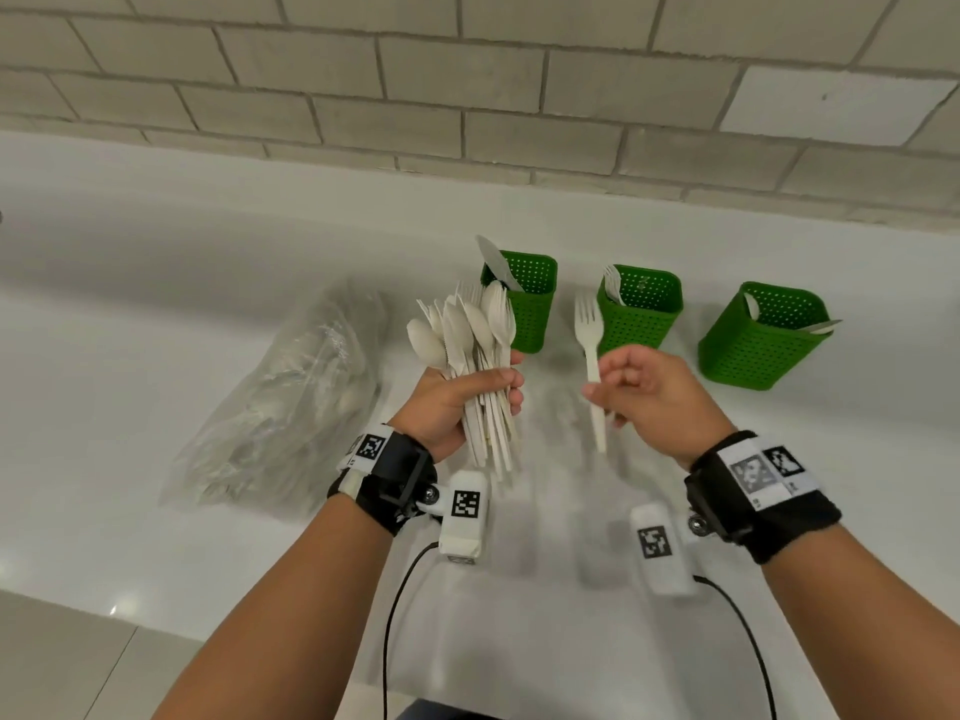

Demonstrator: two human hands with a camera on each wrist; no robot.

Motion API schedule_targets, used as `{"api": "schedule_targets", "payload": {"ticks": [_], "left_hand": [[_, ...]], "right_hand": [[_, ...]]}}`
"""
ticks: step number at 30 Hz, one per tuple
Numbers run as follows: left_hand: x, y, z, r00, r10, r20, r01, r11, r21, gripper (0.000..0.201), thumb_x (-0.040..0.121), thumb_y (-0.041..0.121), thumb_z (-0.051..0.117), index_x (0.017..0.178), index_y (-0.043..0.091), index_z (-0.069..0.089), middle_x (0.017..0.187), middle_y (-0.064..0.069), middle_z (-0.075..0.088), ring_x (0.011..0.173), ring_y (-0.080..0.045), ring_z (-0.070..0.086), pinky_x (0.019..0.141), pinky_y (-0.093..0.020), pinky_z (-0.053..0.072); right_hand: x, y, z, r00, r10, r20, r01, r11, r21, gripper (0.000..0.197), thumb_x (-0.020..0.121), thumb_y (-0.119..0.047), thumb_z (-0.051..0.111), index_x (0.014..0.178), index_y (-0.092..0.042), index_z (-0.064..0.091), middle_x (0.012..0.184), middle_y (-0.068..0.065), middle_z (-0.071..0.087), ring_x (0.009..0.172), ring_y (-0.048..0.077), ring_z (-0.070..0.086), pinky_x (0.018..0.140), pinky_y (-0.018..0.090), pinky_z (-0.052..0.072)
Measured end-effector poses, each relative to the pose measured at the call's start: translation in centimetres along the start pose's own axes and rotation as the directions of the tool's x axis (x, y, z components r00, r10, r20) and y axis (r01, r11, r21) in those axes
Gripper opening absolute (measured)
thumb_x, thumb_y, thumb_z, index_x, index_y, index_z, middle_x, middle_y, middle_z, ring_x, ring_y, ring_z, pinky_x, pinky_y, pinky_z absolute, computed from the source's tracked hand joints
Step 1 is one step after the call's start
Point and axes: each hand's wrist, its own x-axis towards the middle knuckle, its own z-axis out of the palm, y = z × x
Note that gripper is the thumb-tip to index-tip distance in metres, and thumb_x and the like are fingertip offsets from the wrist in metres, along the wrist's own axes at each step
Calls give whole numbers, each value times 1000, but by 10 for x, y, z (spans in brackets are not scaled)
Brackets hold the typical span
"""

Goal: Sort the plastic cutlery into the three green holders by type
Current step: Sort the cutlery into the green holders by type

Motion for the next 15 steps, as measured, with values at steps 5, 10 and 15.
{"api": "schedule_targets", "payload": {"ticks": [5,10,15], "left_hand": [[5,-11,22,999,34,13,-33,999,-29,42,83,6,66,121,-8,57,107,-23,67,95,-30,68,84,-43,57],[7,-20,32,1000,10,-15,-11,991,-133,35,79,8,71,112,-1,61,93,-12,67,87,-22,69,75,-34,57],[8,-19,27,997,-73,-27,66,977,-201,32,79,15,70,107,2,65,100,-16,64,93,-24,67,80,-35,57]], "right_hand": [[-9,-22,34,946,-315,-82,307,947,-94,17,88,-9,67,105,-12,71,88,3,67,65,14,66,58,29,56],[-16,-12,48,824,-564,-59,481,750,-454,24,91,-13,59,112,-14,71,82,0,60,71,14,57,66,29,49],[-18,-15,48,847,-532,19,502,786,-361,21,91,-20,57,99,-11,75,85,-4,58,74,8,55,68,24,47]]}}
